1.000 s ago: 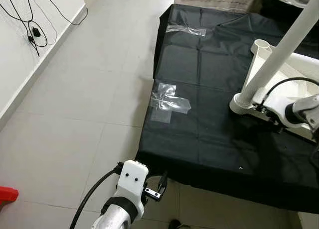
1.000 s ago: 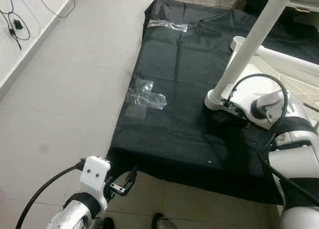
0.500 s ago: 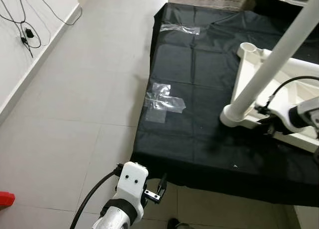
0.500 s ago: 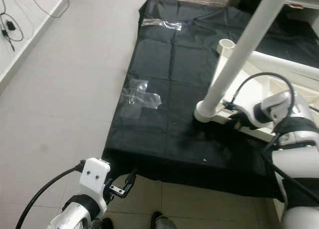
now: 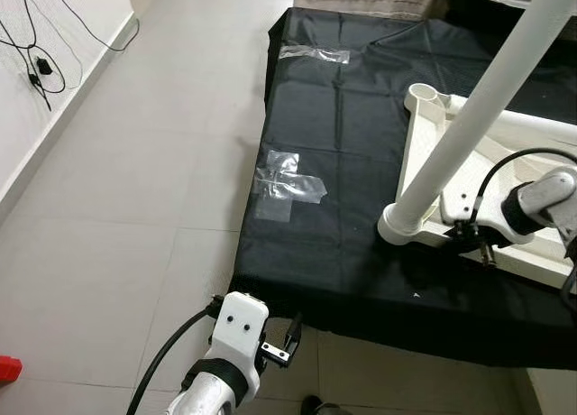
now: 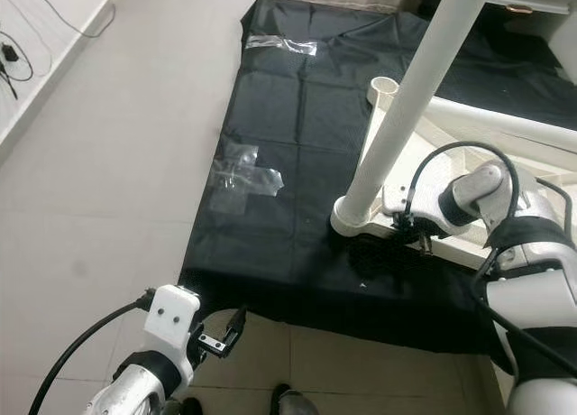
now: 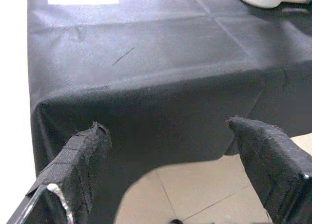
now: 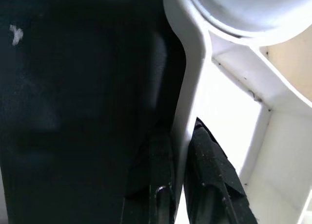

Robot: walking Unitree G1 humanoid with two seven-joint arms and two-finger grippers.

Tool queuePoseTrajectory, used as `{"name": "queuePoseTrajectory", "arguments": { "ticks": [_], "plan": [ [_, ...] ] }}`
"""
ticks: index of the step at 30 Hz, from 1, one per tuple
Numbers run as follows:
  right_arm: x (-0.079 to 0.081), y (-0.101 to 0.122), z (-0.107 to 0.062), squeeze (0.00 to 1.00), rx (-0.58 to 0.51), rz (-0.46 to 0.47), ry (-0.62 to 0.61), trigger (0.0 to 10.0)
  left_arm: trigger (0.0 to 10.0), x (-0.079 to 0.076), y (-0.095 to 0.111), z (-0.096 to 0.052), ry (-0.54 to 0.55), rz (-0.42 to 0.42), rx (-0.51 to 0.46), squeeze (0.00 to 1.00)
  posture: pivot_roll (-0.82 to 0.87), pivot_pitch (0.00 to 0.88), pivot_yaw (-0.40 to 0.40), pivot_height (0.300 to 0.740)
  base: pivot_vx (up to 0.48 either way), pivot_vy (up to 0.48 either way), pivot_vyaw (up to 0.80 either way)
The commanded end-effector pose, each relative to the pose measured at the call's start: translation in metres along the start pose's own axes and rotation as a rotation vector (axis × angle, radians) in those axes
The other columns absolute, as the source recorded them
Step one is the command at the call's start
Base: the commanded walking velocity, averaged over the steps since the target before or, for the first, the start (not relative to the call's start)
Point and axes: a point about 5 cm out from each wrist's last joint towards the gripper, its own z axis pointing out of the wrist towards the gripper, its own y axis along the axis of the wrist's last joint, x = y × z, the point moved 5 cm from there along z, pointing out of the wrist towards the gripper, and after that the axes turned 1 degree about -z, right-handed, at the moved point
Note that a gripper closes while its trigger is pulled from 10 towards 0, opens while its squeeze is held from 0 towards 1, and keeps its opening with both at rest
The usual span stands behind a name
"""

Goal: Building children table

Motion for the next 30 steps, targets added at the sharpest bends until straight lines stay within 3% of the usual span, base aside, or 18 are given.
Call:
{"name": "queuePoseTrajectory", "arguments": {
  "ticks": [1,6,17,26,27,28,29,30],
  "plan": [
    [0.019,-0.004,0.019,0.0,0.111,-0.144,0.143,0.0,10.0,0.0,-0.012,-0.001,0.0,0.005,0.043,0.0,0.07,0.258,-0.085,0.74,0.0,0.0,0.0],
    [0.0,0.004,0.017,0.0,0.155,-0.261,0.041,0.0,10.0,0.0,-0.012,0.001,0.001,0.009,0.042,0.0,0.08,0.257,-0.088,0.74,0.0,0.0,0.0],
    [-0.011,0.019,0.02,0.0,0.201,-0.483,-0.006,0.0,10.0,0.0,-0.011,0.002,0.004,0.012,0.039,0.0,0.07,0.261,-0.089,0.74,0.0,0.0,0.0],
    [-0.02,0.027,0.023,0.0,0.209,-0.543,-0.074,0.0,10.0,0.0,-0.011,0.003,0.005,0.01,0.041,0.0,0.07,0.263,-0.089,0.74,0.0,0.0,0.0],
    [-0.021,0.028,0.024,0.0,0.209,-0.543,-0.088,4.2,10.0,0.0,-0.011,0.003,0.005,0.009,0.042,0.0,0.06,0.262,-0.092,0.74,0.0,0.0,0.0],
    [-0.021,0.028,0.024,0.0,0.209,-0.543,-0.088,4.2,10.0,0.0,-0.011,0.003,0.005,0.009,0.042,0.0,0.06,0.262,-0.092,0.74,0.0,0.0,0.0],
    [-0.022,0.026,0.024,0.0,0.211,-0.532,-0.094,10.0,10.0,0.0,-0.011,0.003,0.006,0.009,0.041,0.0,0.07,0.262,-0.094,0.74,0.0,0.0,0.0],
    [-0.022,0.024,0.024,0.0,0.216,-0.524,-0.097,10.0,10.0,0.0,-0.011,0.004,0.007,0.008,0.041,0.0,0.07,0.263,-0.093,0.74,0.0,0.0,0.0]
  ]
}}
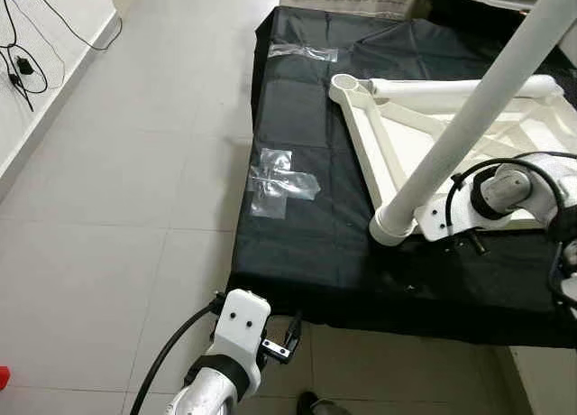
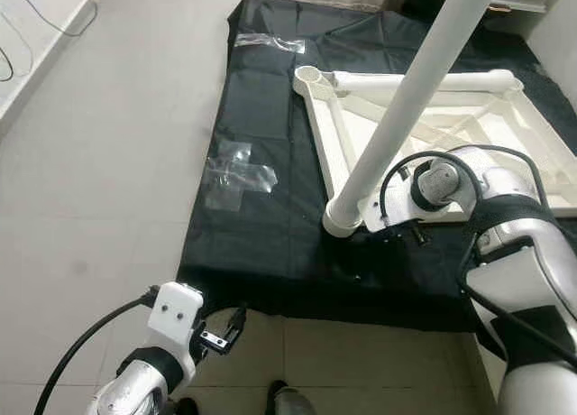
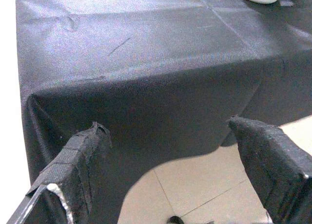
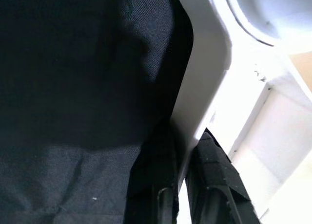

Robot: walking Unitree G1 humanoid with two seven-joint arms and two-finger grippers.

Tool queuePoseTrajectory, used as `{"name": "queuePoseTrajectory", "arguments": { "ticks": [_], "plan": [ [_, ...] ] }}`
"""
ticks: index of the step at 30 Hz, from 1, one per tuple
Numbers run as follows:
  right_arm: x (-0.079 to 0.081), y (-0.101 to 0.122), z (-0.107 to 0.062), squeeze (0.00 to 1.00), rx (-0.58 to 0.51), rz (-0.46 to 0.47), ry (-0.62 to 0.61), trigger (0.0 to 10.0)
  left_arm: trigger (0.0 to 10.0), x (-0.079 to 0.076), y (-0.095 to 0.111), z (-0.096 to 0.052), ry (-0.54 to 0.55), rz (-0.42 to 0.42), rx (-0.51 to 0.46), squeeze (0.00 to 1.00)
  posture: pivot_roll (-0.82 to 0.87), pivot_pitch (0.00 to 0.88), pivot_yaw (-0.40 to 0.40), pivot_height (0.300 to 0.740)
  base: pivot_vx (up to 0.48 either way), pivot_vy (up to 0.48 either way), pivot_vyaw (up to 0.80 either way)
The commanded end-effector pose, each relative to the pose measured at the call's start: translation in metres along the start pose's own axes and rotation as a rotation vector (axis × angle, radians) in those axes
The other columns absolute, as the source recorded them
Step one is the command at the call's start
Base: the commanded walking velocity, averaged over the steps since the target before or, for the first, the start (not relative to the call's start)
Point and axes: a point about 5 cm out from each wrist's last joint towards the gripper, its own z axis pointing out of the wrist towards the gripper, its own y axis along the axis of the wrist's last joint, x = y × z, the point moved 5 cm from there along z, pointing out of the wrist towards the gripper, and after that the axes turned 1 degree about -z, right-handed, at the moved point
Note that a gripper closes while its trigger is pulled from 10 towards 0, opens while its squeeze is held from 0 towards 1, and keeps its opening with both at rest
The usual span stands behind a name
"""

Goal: Building children table

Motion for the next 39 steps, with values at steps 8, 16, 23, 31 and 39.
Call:
{"name": "queuePoseTrajectory", "arguments": {
  "ticks": [8,16,23,31,39],
  "plan": [
    [0.003,0.011,0.011,1.0,-0.039,-0.059,-0.019,10.0,10.0,-0.001,-0.009,0.001,-0.001,-0.001,0.032,0.0,0.06,0.26,-0.09,0.74,0.0,0.0,0.0],
    [0.006,-0.009,-0.002,0.0,0.044,-0.058,0.009,10.0,10.0,-0.002,-0.009,0.003,-0.002,0.0,0.034,0.0,0.06,0.253,-0.087,0.74,0.0,0.0,0.0],
    [0.009,-0.038,-0.038,0.0,0.106,0.047,0.046,10.0,10.0,0.0,-0.01,0.006,-0.005,0.005,0.031,0.0,0.04,0.236,-0.081,0.74,0.0,0.0,0.0],
    [0.015,-0.052,-0.06,0.0,0.089,0.127,0.018,10.0,10.0,0.003,-0.013,0.01,-0.008,0.008,0.033,0.0,0.04,0.214,-0.073,0.74,0.0,0.0,0.0],
    [0.034,-0.065,-0.074,0.0,-0.033,0.357,-0.088,10.0,10.0,0.006,-0.016,0.014,-0.007,0.01,0.037,0.0,0.04,0.183,-0.057,0.74,0.0,0.0,0.0]
  ]
}}
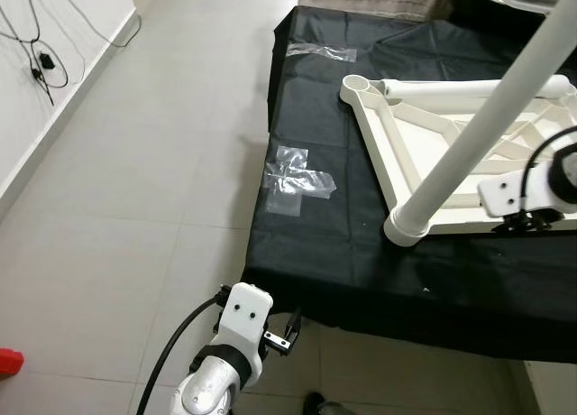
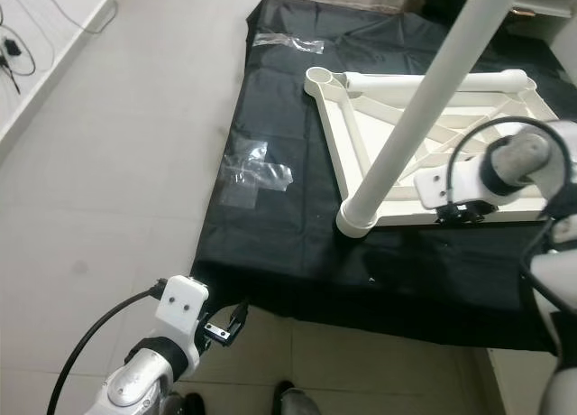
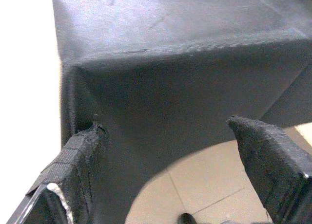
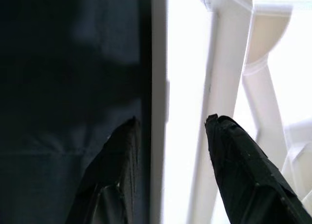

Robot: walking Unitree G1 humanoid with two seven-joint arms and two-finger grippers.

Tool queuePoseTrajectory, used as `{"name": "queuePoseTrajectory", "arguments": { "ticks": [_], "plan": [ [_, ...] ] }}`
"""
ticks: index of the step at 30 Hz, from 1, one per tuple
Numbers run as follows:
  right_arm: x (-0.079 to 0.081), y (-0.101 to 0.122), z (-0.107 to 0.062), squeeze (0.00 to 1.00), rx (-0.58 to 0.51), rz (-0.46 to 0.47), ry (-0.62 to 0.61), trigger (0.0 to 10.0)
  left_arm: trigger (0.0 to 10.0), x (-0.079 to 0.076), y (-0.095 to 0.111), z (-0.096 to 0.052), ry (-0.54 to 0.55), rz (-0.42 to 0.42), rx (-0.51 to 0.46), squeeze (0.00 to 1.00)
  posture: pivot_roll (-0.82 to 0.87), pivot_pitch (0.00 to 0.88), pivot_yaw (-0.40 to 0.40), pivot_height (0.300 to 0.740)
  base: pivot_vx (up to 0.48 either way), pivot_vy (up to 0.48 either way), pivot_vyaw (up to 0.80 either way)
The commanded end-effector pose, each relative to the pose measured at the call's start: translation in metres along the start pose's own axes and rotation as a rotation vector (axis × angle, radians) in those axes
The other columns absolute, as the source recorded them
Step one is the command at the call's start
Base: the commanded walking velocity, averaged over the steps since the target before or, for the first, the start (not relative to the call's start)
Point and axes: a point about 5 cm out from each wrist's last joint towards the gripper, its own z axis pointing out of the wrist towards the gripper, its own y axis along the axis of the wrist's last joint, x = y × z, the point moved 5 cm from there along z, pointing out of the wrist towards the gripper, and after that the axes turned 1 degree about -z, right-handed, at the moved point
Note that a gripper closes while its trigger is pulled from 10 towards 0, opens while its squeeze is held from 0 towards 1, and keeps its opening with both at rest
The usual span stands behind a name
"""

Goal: Building children table

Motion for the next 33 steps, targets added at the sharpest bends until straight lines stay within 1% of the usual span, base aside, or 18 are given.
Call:
{"name": "queuePoseTrajectory", "arguments": {
  "ticks": [1,4,7,8,9,10,11,14,15,16,17,18,20,23,24,27,31,33],
  "plan": [
    [0.005,-0.022,-0.009,0.0,0.003,0.173,-0.093,10.0,10.0,0.0,-0.009,-0.001,-0.007,-0.004,0.026,0.0,0.04,0.17,-0.046,0.74,0.0,0.0,0.0],
    [0.01,-0.043,-0.015,0.0,0.014,0.346,-0.193,10.0,10.0,0.002,-0.011,0.001,-0.009,0.001,0.027,0.0,0.03,0.161,-0.035,0.74,0.0,0.0,0.0],
    [0.017,-0.05,-0.018,0.0,0.009,0.399,-0.199,10.0,10.0,0.002,-0.012,0.002,-0.011,0.002,0.028,0.0,0.03,0.162,-0.033,0.74,0.0,0.0,0.0],
    [0.021,-0.055,-0.018,0.0,-0.012,0.473,-0.222,10.0,10.0,0.003,-0.012,0.002,-0.011,0.004,0.029,0.0,0.03,0.154,-0.029,0.74,0.0,0.0,0.0],
    [0.025,-0.056,-0.016,0.0,-0.079,0.564,-0.246,10.0,10.0,0.004,-0.013,0.003,-0.009,0.007,0.029,0.0,0.02,0.153,-0.024,0.74,0.0,0.0,0.0],
    [0.025,-0.056,-0.016,0.0,-0.079,0.564,-0.246,10.0,10.0,0.004,-0.013,0.003,-0.009,0.007,0.029,0.0,0.02,0.153,-0.024,0.74,0.0,0.0,0.0],
    [0.037,-0.055,-0.01,0.0,-0.2,0.702,-0.24,10.0,10.0,0.007,-0.014,0.004,-0.007,0.011,0.029,0.0,0.02,0.148,-0.017,0.74,0.0,0.0,0.0],
    [0.056,-0.051,-0.002,0.0,-0.31,0.806,-0.18,10.0,10.0,0.008,-0.015,0.004,-0.004,0.011,0.03,0.0,0.02,0.148,-0.015,0.74,0.0,0.0,0.0],
    [0.08,-0.035,0.005,0.0,-0.461,0.935,-0.089,10.0,10.0,0.009,-0.016,0.004,-0.005,0.012,0.029,0.0,0.01,0.143,-0.007,0.74,0.0,0.0,0.0],
    [0.08,-0.035,0.005,0.0,-0.461,0.935,-0.089,10.0,10.0,0.009,-0.016,0.004,-0.005,0.012,0.029,0.0,0.01,0.143,-0.007,0.74,0.0,0.0,0.0],
    [0.09,-0.02,0.007,0.0,-0.574,0.972,-0.022,10.0,10.0,0.01,-0.016,0.004,-0.006,0.012,0.029,0.0,0.01,0.142,-0.007,0.74,0.0,0.0,0.0],
    [0.09,-0.02,0.007,0.0,-0.574,0.972,-0.022,10.0,10.0,0.01,-0.016,0.004,-0.006,0.012,0.029,0.0,0.01,0.142,-0.007,0.74,0.0,0.0,0.0],
    [0.097,0.004,0.013,0.0,-0.766,0.987,0.051,10.0,10.0,0.011,-0.016,0.004,-0.007,0.011,0.029,0.0,0.01,0.142,-0.006,0.74,0.0,0.0,0.0],
    [0.097,0.008,0.015,0.0,-0.8,0.99,0.06,10.0,10.0,0.011,-0.016,0.004,-0.007,0.011,0.028,0.0,0.01,0.142,-0.006,0.74,0.0,0.0,0.0],
    [0.101,0.026,0.032,0.0,-0.879,1.01,0.117,10.0,10.0,0.012,-0.017,0.004,-0.005,0.011,0.028,0.0,0.02,0.142,-0.005,0.74,0.0,0.0,0.0],
    [0.099,0.047,0.049,0.0,-0.965,1.038,0.159,10.0,10.0,0.012,-0.016,0.004,-0.004,0.011,0.025,0.0,0.02,0.145,-0.008,0.74,0.0,0.0,0.0],
    [0.079,0.128,0.091,0.0,-1.241,1.053,0.194,10.0,10.0,0.012,-0.013,0.002,0.005,-0.001,0.013,0.0,0.04,0.163,-0.016,0.74,0.0,0.0,0.0],
    [0.074,0.144,0.097,0.0,-1.285,1.056,0.178,10.0,10.0,0.012,-0.012,0.002,0.006,-0.003,0.01,0.0,0.04,0.164,-0.018,0.74,0.0,0.0,0.0]
  ]
}}
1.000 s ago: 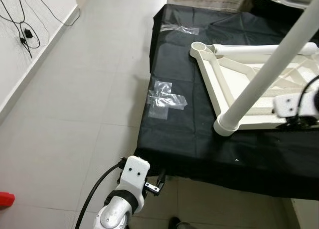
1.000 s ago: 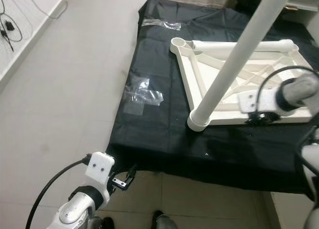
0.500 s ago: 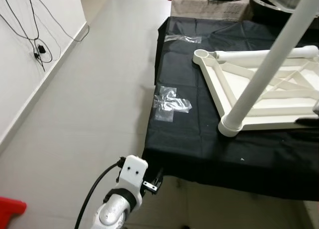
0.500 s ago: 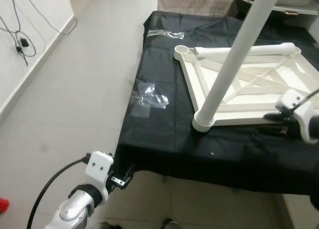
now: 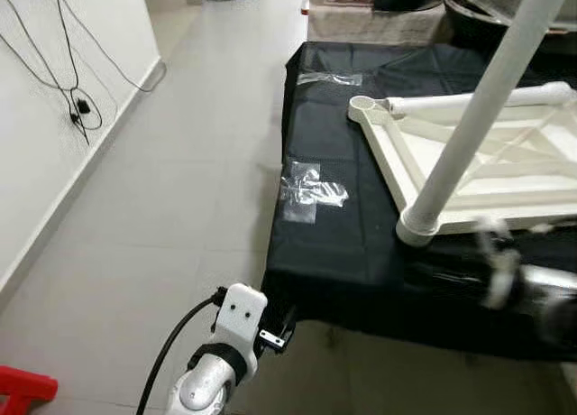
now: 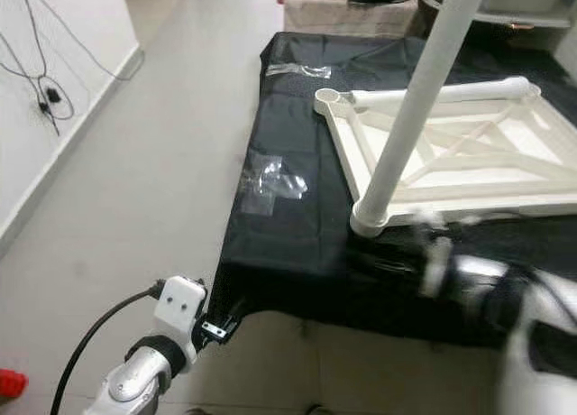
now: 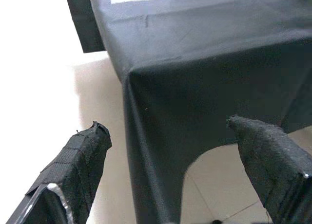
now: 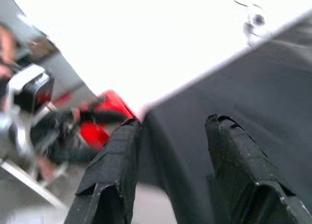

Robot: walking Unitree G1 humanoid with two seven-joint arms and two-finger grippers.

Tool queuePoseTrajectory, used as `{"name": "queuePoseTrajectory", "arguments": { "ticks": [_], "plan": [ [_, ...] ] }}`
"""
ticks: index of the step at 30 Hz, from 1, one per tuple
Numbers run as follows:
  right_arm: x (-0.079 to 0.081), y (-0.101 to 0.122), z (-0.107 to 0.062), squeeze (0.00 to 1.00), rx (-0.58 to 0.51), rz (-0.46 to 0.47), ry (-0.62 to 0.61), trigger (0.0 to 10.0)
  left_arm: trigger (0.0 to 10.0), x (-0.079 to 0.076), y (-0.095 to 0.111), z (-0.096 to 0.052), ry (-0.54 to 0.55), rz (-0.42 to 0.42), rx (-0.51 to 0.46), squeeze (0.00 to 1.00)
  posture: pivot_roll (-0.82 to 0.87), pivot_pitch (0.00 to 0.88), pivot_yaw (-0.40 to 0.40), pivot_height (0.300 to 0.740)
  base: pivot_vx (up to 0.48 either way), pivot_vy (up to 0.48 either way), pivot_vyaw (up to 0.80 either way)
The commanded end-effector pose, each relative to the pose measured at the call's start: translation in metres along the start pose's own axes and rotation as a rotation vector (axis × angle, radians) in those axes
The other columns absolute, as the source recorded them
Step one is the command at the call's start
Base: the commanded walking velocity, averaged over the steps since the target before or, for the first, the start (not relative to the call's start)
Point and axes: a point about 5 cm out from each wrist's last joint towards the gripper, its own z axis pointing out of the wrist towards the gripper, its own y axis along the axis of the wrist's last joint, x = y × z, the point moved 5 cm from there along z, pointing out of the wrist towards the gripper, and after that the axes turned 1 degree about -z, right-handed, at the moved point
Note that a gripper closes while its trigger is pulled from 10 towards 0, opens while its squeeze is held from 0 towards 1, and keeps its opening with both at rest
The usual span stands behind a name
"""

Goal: Building children table

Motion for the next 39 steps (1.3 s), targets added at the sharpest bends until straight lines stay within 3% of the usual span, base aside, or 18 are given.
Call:
{"name": "queuePoseTrajectory", "arguments": {
  "ticks": [1,3,4,7,15,18,21,24,25,26,28,29,30,33,35,36,38,39],
  "plan": [
    [-0.002,0.004,0.008,0.0,-0.066,-0.005,-0.039,10.0,10.0,-0.001,-0.004,-0.003,0.002,-0.015,0.012,0.0,0.04,0.164,-0.018,0.74,0.0,0.0,0.0],
    [0.004,0.013,0.04,0.0,-0.148,-0.052,-0.004,10.0,10.0,-0.002,-0.003,-0.005,0.002,-0.016,0.01,0.0,0.05,0.175,-0.025,0.74,0.0,0.0,0.0],
    [0.004,0.013,0.04,0.0,-0.148,-0.052,-0.004,10.0,10.0,-0.002,-0.003,-0.005,0.002,-0.016,0.01,0.0,0.05,0.175,-0.025,0.74,0.0,0.0,0.0],
    [0.0,0.033,0.087,0.0,-0.294,-0.245,-0.228,10.0,10.0,-0.001,-0.001,-0.007,0.006,-0.024,0.006,0.0,0.06,0.189,-0.026,0.74,0.0,0.0,0.0],
    [-0.01,0.068,0.105,0.0,-0.478,-0.284,-0.503,10.0,10.0,-0.002,0.001,-0.008,0.003,-0.023,0.004,0.0,0.07,0.206,-0.028,0.74,0.0,0.0,0.0],
    [-0.038,0.093,0.065,0.0,-0.538,-0.406,-0.926,10.0,10.0,-0.004,0.001,-0.008,0.0,-0.028,0.006,0.0,0.07,0.211,-0.034,0.74,0.0,0.0,0.0],
    [-0.054,0.099,0.034,0.0,-0.503,-0.452,-1.143,10.0,10.0,-0.006,0.002,-0.009,0.001,-0.031,0.007,0.0,0.07,0.214,-0.04,0.74,0.0,0.0,0.0],
    [-0.058,0.1,0.026,0.0,-0.496,-0.454,-1.203,10.0,10.0,-0.006,0.002,-0.009,0.0,-0.032,0.007,0.0,0.07,0.216,-0.041,0.74,0.0,0.0,0.0],
    [-0.066,0.1,0.05,0.0,-0.538,-0.447,-1.163,10.0,10.0,-0.007,0.002,-0.01,0.0,-0.032,0.007,0.0,0.07,0.219,-0.044,0.74,0.0,0.0,0.0],
    [-0.066,0.1,0.05,0.0,-0.538,-0.447,-1.163,10.0,10.0,-0.007,0.002,-0.01,0.0,-0.032,0.007,0.0,0.07,0.219,-0.044,0.74,0.0,0.0,0.0],
    [-0.07,0.105,0.03,0.0,-0.539,-0.512,-1.283,10.0,10.0,-0.007,0.002,-0.01,-0.001,-0.032,0.007,0.0,0.07,0.219,-0.044,0.74,0.0,0.0,0.0],
    [-0.07,0.108,0.001,0.0,-0.525,-0.573,-1.426,10.0,10.0,-0.007,0.002,-0.01,-0.002,-0.033,0.007,0.0,0.07,0.22,-0.046,0.74,0.0,0.0,0.0],
    [-0.076,0.105,0.02,0.0,-0.525,-0.496,-1.4,10.0,10.0,-0.007,0.002,-0.01,-0.002,-0.033,0.008,0.0,0.07,0.221,-0.045,0.74,0.0,0.0,0.0],
    [-0.079,0.102,0.005,0.0,-0.487,-0.471,-1.485,10.0,10.0,-0.007,0.002,-0.01,-0.002,-0.033,0.009,0.0,0.07,0.221,-0.044,0.74,0.0,0.0,0.0],
    [-0.074,0.108,-0.049,0.0,-0.428,-0.533,-1.737,10.0,10.0,-0.008,0.002,-0.01,-0.004,-0.032,0.012,0.0,0.07,0.221,-0.043,0.74,0.0,0.0,0.0],
    [-0.074,0.108,-0.049,0.0,-0.428,-0.533,-1.737,10.0,10.0,-0.008,0.002,-0.01,-0.004,-0.032,0.012,0.0,0.07,0.221,-0.043,0.74,0.0,0.0,0.0],
    [-0.074,0.111,-0.081,0.0,-0.404,-0.563,-1.906,10.0,10.0,-0.007,0.001,-0.01,-0.004,-0.031,0.013,0.0,0.07,0.221,-0.041,0.74,0.0,0.0,0.0],
    [-0.091,0.099,-0.036,0.0,-0.417,-0.501,-1.765,10.0,10.0,-0.007,0.001,-0.01,-0.003,-0.031,0.013,0.0,0.07,0.221,-0.04,0.74,0.0,0.0,0.0]
  ]
}}
